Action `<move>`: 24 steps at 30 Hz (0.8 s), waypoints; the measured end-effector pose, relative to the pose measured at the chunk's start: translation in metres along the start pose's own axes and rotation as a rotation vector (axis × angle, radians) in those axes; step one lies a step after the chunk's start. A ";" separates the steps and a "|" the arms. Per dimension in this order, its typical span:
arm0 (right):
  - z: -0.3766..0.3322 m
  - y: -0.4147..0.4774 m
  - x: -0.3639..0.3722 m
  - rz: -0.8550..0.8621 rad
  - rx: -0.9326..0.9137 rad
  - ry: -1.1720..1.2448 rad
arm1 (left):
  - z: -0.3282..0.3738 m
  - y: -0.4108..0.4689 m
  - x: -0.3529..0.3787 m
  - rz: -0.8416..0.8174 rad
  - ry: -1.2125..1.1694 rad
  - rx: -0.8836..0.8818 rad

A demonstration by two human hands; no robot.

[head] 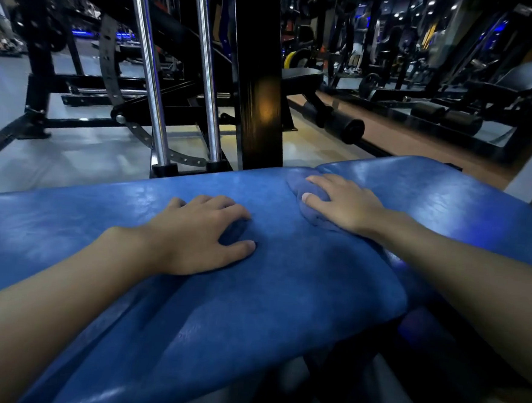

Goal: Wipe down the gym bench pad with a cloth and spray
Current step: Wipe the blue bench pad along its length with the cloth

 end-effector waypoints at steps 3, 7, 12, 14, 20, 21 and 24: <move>-0.017 -0.029 -0.001 -0.010 -0.050 -0.059 | -0.003 0.001 0.000 -0.005 -0.003 -0.005; -0.065 -0.096 -0.010 0.033 -0.255 -0.106 | -0.004 0.003 0.000 0.010 -0.013 0.008; -0.093 -0.138 -0.012 0.028 -0.470 -0.078 | -0.010 0.006 -0.003 0.049 -0.012 0.039; -0.088 -0.119 -0.013 0.048 -0.460 -0.036 | -0.014 0.007 -0.004 0.057 -0.035 0.042; -0.042 -0.014 -0.008 0.046 -0.194 -0.035 | -0.028 -0.003 -0.008 0.026 0.010 -0.033; -0.034 0.002 -0.008 0.041 -0.149 -0.012 | -0.028 -0.005 -0.007 0.013 0.025 -0.037; -0.020 0.030 -0.008 0.025 -0.059 0.080 | -0.028 -0.009 -0.005 0.004 0.042 -0.038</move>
Point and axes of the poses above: each hand's wrist, its own y-axis towards the middle knuckle, its own x-axis out of the palm, z = x × y, the point moved 10 cm from there along y, towards the middle knuckle, and after that the axes turned 8 degrees about -y, right-handed, at the moved point
